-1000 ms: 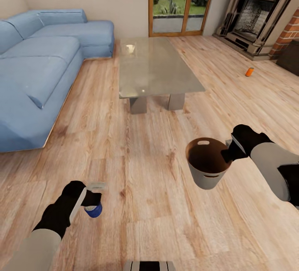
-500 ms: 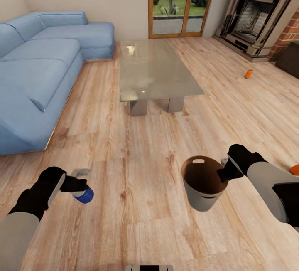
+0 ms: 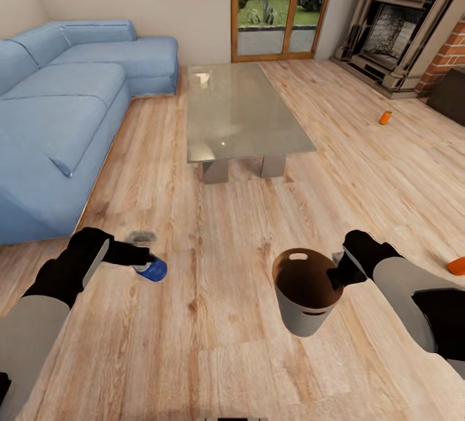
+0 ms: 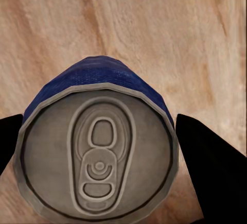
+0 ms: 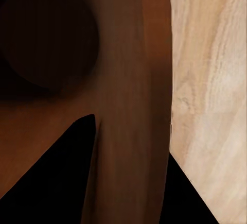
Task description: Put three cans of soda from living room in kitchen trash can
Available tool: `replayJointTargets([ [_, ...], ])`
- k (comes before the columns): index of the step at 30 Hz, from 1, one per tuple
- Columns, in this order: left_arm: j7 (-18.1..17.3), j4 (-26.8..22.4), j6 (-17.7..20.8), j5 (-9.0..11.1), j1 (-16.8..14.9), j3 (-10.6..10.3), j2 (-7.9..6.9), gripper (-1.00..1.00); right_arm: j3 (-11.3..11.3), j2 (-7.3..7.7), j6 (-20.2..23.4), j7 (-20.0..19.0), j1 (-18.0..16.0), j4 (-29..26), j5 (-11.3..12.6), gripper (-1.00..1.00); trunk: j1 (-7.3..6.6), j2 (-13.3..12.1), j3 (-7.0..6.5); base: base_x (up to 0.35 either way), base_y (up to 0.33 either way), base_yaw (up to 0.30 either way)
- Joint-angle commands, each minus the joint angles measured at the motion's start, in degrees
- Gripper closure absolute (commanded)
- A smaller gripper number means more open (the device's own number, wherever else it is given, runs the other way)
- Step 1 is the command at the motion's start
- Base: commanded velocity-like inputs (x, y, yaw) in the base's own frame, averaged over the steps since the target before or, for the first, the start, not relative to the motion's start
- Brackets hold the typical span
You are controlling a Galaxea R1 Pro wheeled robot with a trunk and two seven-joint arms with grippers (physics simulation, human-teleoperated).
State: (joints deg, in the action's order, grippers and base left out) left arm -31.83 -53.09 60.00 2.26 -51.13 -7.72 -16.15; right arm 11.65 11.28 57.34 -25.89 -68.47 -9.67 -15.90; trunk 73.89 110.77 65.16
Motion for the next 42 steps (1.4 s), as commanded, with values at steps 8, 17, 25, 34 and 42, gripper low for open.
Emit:
replayJointTargets([
  [8, -19.91, 0.61, 0.0, -0.88, -10.09, -7.14, -0.06, 1.0, -0.26, -5.75, -1.55, 0.46, 0.55, 0.29, 0.17, 1.0, -1.76, -3.22, -1.44, 0.0, 0.0, 0.0],
  [17, -34.83, -1.07, 0.0, -1.02, -14.69, -7.64, -0.07, 1.0, -0.31, -11.41, -2.29, 1.65, 1.79, 0.72, 0.16, 1.0, -3.74, -6.83, -3.05, 0.0, 0.0, 0.0],
  [25, -51.55, -4.27, 0.0, -1.11, -17.24, -7.73, -0.4, 1.0, -0.31, -14.86, -2.77, 3.58, 1.93, 0.7, 0.15, 1.0, -3.96, -7.23, -3.23, 0.0, 0.0, 0.0],
  [34, -54.64, -5.12, 0.0, -1.07, -17.52, -17.14, 0.04, 1.0, -0.24, -15.87, -2.49, 5.43, 1.89, -0.36, 0.24, 1.0, -3.96, -7.23, -3.23, 0.0, 0.0, 0.0],
  [42, -54.73, -5.39, 0.0, -1.05, -17.51, -21.84, 0.31, 1.0, -0.24, -17.45, -1.97, 5.55, 1.85, -3.7, 0.24, 1.0, -3.96, -7.23, -3.23, 0.0, 0.0, 0.0],
])
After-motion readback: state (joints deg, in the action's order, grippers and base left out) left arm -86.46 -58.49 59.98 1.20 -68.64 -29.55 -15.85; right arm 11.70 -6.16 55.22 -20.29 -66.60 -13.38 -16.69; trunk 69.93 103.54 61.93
